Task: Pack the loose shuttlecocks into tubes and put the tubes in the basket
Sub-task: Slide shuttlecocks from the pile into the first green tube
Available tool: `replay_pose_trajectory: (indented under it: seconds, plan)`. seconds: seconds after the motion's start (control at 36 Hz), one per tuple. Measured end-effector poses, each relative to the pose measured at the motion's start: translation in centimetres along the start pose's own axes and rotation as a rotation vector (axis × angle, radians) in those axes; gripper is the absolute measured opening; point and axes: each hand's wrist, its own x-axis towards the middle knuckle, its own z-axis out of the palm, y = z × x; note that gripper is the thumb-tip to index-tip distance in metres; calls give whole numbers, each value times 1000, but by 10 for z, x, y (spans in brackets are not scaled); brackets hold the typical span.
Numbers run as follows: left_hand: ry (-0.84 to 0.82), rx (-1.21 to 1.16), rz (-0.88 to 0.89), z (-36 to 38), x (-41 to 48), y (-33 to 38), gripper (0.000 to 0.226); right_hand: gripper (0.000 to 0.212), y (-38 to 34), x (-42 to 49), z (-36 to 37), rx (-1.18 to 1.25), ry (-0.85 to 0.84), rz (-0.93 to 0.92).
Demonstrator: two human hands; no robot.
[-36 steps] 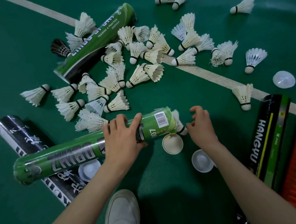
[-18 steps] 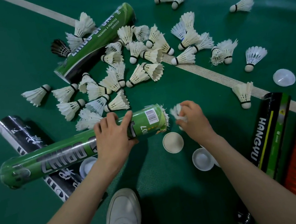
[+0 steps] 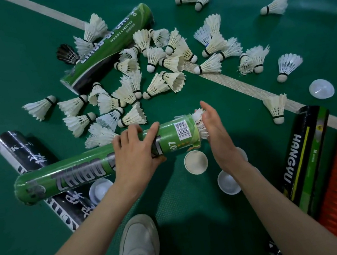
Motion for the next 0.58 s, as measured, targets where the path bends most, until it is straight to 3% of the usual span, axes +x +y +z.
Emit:
replay_pose_trajectory:
  seconds: [0.17, 0.31, 0.58]
  plan:
    - [75, 22, 16, -2, 3, 2, 82, 65, 4, 0, 2, 52, -94, 42]
    - [86, 21, 5, -2, 6, 1, 82, 55, 3, 4, 12, 75, -129, 62]
    - [93, 52, -30, -7, 17, -10, 82, 60, 3, 23, 32, 100, -147, 83]
